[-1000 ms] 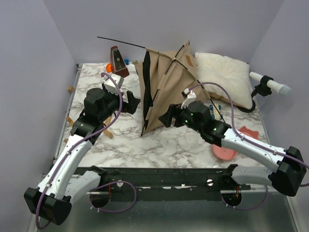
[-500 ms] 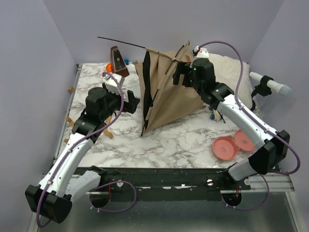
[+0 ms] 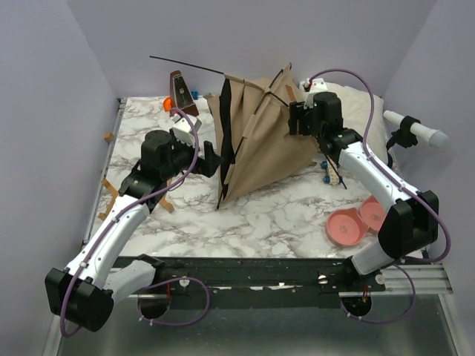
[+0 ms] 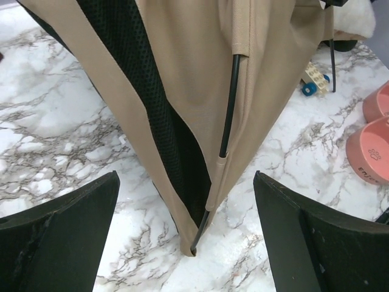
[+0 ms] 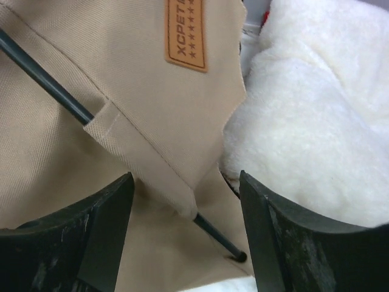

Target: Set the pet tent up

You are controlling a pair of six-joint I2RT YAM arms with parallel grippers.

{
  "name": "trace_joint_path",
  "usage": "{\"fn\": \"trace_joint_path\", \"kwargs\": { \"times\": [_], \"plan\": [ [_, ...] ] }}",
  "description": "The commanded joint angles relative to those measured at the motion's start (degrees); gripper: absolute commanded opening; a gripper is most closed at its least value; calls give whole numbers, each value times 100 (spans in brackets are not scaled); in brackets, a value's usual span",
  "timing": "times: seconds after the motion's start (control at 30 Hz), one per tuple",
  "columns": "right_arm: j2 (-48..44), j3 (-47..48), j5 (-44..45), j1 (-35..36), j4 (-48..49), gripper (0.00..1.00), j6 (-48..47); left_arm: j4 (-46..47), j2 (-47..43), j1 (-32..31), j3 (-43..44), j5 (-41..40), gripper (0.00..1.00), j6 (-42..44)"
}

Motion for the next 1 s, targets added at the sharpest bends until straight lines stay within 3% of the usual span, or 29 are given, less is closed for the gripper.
{"fn": "trace_joint_path", "kwargs": {
  "times": [0.0,0.17,0.33,0.53,0.77,0.97],
  "plan": [
    [290,42,-241,12,581,66,-876,-33,-281,10,-16,-515,99,248],
    [342,529,-1156,12,281,30,-1434,-96,-513,23,-10,-916,99,478],
    [291,1312,-2050,21,-431,10,-1730,-47,-849,56,-38,-866,99,538],
    [30,1773,-2711,25,-714,1,-2017,3,-977,58,362,-410,99,246],
    [-250,1836,-3105,29,-776,1,-1934,-283,-559,49,1198,423,99,62],
    [-295,1948,-3391,34,-939,1,-1993,-429,-185,-50,1242,372,99,105]
  ]
}}
